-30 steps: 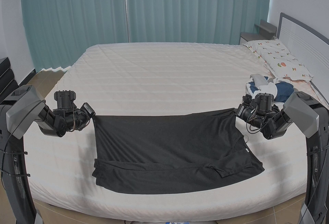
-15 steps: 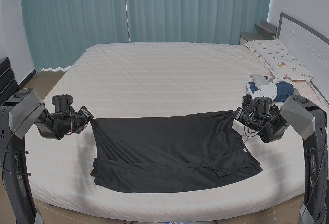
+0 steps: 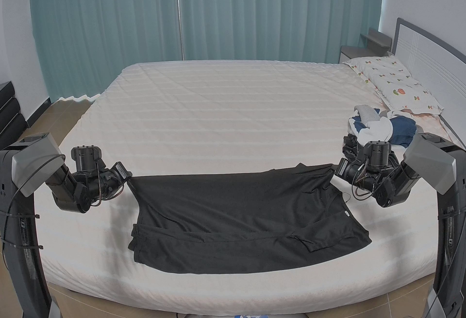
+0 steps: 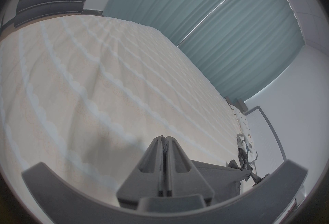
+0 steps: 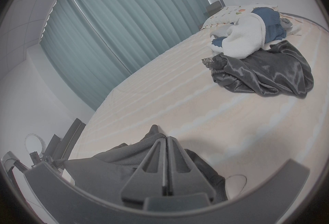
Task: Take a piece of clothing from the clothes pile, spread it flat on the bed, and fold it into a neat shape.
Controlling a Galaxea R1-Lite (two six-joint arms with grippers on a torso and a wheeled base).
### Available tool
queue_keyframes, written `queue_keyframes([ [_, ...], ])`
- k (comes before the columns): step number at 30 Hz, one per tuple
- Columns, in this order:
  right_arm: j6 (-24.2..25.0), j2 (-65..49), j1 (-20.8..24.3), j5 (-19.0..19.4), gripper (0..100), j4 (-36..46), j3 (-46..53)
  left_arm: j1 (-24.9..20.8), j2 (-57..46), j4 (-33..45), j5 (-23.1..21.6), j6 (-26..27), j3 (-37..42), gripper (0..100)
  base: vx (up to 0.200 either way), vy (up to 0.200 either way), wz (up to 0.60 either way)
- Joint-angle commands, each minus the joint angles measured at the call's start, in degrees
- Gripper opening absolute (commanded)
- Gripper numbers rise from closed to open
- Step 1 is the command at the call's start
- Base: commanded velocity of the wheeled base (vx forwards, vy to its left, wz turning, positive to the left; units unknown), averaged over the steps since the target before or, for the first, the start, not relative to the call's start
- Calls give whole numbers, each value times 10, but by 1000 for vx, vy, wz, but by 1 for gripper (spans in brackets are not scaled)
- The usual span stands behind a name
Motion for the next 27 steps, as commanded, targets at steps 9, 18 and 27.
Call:
queue_keyframes([
  [9, -7, -41, -13, 20, 0, -55, 117, -1, -15, -82, -1, 69, 117, 0, 0, 0, 0],
  [18, -34, -36, -16, 49, 0, -87, 189, -6, -11, -120, 0, 143, 177, 0, 0, 0, 0],
  [27, -64, -35, -17, 51, 0, -136, 248, -8, -9, -179, 0, 202, 245, 0, 0, 0, 0],
])
